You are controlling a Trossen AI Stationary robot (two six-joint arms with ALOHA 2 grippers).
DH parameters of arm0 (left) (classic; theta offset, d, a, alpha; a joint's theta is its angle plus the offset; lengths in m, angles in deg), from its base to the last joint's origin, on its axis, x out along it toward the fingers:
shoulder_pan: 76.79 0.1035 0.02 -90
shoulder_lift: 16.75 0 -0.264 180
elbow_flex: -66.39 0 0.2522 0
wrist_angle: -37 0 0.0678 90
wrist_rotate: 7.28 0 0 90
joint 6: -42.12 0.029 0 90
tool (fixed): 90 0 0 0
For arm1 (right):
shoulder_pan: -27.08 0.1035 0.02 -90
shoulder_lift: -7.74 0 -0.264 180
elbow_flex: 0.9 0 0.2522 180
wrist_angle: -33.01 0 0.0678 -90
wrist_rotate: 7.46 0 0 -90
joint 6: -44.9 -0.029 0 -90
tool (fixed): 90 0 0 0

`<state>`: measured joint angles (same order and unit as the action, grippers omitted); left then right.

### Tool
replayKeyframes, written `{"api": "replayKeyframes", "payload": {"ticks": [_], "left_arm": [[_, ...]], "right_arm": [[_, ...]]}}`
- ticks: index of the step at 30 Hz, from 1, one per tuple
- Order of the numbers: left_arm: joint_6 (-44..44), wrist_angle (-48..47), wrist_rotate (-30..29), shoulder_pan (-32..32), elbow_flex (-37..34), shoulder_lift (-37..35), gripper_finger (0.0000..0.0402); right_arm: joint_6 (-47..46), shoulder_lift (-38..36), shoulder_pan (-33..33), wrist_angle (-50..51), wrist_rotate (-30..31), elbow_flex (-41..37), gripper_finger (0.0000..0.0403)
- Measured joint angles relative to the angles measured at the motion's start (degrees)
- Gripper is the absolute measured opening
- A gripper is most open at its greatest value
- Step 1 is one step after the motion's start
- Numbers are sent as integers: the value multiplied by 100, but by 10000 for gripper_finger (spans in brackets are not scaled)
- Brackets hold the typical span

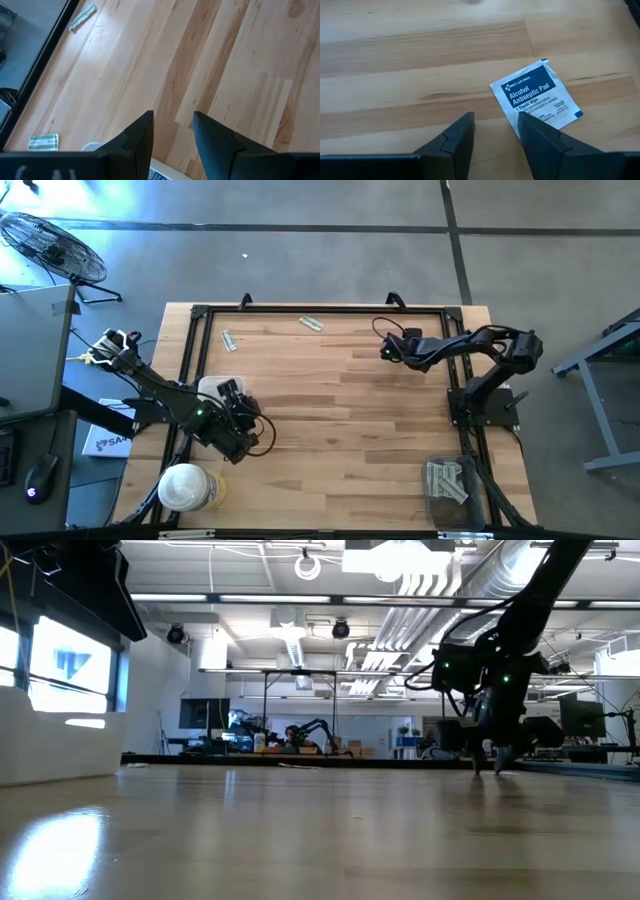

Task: Pick & Place First Aid Supplies
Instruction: Put the blue alcohol pad into the white bin

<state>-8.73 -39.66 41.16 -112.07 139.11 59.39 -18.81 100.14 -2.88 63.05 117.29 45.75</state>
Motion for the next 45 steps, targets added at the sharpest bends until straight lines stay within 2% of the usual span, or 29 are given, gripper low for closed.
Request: {"api": "replayKeyframes", "payload": {"ticks": [9,20,24,29,36,45], "left_arm": [[0,9,-133,0,0,0,134],[2,0,-166,0,0,0,134],[1,0,-193,0,0,0,134],[2,-5,-405,0,0,0,134],[2,-5,-514,0,0,0,134],[2,13,-581,0,0,0,134]], "right_arm": [[268,-134,-83,-93,-512,-128,109],[753,-140,-118,-278,-732,-130,6],[873,-131,-44,-363,-740,-141,10],[1154,-299,483,-584,-702,-171,3],[1447,-618,1213,-925,-1425,-183,2],[2094,-629,2149,-1638,-1832,-167,1]]}}
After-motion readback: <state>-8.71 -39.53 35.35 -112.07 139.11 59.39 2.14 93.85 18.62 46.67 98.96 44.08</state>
